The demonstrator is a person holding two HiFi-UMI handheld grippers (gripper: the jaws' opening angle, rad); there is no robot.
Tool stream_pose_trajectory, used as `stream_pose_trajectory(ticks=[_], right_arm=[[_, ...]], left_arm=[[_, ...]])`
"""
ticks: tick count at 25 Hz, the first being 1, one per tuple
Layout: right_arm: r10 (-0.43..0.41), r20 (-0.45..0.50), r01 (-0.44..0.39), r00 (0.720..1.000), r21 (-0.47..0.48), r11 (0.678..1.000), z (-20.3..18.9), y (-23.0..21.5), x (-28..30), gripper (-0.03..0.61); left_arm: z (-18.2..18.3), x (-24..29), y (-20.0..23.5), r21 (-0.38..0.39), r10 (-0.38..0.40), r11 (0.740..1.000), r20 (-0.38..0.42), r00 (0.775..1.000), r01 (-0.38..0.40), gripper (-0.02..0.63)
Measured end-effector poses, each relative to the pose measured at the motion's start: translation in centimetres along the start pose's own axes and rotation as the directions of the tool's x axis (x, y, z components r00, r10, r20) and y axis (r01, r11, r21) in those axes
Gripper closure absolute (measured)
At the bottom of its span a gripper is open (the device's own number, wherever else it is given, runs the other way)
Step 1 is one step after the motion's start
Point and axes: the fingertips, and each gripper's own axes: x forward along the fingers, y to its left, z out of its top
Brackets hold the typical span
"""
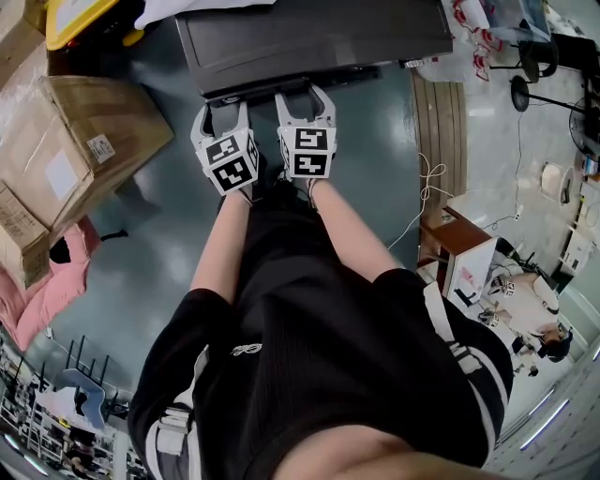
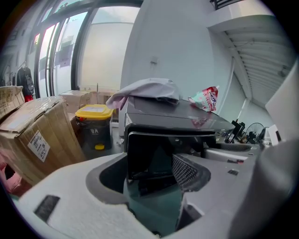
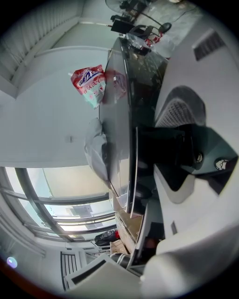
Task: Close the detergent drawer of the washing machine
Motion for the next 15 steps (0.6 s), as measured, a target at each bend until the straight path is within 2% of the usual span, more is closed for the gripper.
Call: stream_pose_trajectory(ticks=[15], right_arm=[[0.019, -0.017, -0.020, 1.000, -0.015, 1.000, 0.04, 0.08, 0.24, 0.348]], left_arm=[[0.12, 0.22, 0.02, 0.015, -0.002, 1.000, 0.000, 1.000, 0.002, 0.315]])
